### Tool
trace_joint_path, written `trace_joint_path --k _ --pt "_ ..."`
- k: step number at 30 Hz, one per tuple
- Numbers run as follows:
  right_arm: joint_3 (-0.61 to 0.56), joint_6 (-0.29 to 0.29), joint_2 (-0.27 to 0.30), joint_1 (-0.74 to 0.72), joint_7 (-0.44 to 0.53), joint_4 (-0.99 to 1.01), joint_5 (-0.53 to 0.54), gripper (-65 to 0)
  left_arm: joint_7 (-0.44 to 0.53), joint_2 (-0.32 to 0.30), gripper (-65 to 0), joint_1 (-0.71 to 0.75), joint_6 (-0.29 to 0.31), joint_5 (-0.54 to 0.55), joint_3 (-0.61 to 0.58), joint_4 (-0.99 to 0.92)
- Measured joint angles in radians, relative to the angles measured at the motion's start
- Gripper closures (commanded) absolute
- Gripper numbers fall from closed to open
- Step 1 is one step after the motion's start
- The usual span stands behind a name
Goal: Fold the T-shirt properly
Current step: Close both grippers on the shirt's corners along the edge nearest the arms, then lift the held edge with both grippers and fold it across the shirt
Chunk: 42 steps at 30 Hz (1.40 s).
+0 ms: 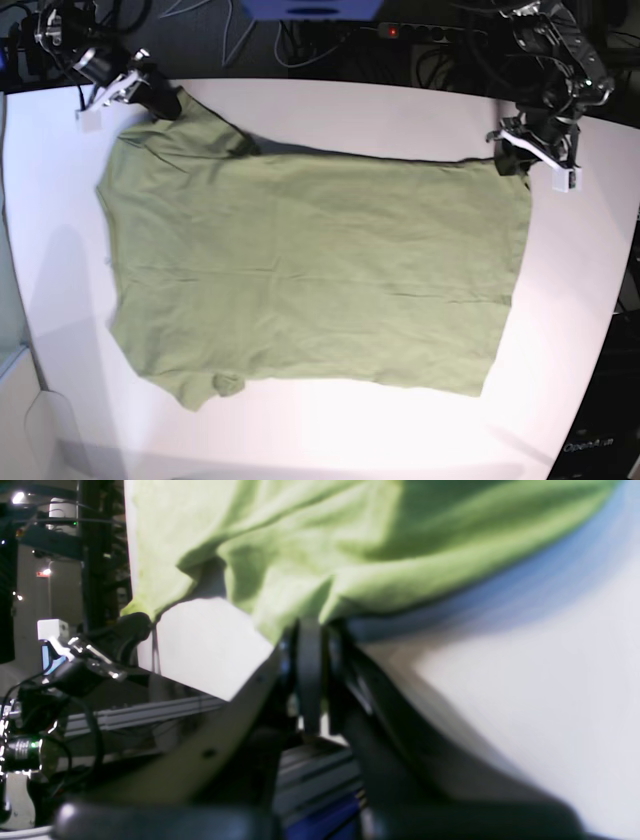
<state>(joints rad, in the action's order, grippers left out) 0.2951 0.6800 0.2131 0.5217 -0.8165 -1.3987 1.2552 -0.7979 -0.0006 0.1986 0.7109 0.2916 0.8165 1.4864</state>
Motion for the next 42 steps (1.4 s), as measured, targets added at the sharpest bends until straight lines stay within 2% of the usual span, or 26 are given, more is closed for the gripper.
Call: trace_joint_path --k 3,7,19,28,32,36,39,42 --pt "0.0 0.0 0.0 -0.001 0.001 0.0 0.0 -0.1 0.0 -0.002 -13.8 -0.002 0.0 -0.002 0.0 0.0" --pt "0.0 0.0 0.0 0.0 0.0 0.0 0.0 -0.1 -0.003 0.0 -0.7 -0.002 -0.008 -0.012 0.001 0.007" --pt "0.0 0.0 0.0 0.0 0.0 -0.006 0.0 -0.3 -0.003 0.0 -2.4 0.002 -0.008 -0.013 0.003 0.008" --pt "-0.002 -0.009 0.012 0.001 -0.006 -0.147 -0.008 -0.3 -0.054 0.009 -2.4 0.016 -0.013 -0.059 0.002 0.09" --pt "-0.001 -0.09 0.037 -0.008 -0.017 -0.146 -0.014 -0.3 -0.061 0.019 -2.3 0.014 -0.015 -0.09 0.0 0.147" --pt "-0.006 -0.14 0.068 -0.053 -0.002 -0.148 -0.014 -0.3 -0.062 0.021 -2.3 -0.002 -0.015 -0.201 -0.003 0.187" --pt "-0.006 -0.212 0.069 -0.063 -0.008 -0.146 -0.018 -0.3 -0.055 0.027 -2.3 -0.033 -0.015 -0.277 -0.001 0.188" --pt "-0.009 -0.235 0.066 -0.083 -0.012 -0.145 -0.017 -0.3 -0.06 0.037 -2.3 -0.048 -0.006 -0.36 -0.002 0.188"
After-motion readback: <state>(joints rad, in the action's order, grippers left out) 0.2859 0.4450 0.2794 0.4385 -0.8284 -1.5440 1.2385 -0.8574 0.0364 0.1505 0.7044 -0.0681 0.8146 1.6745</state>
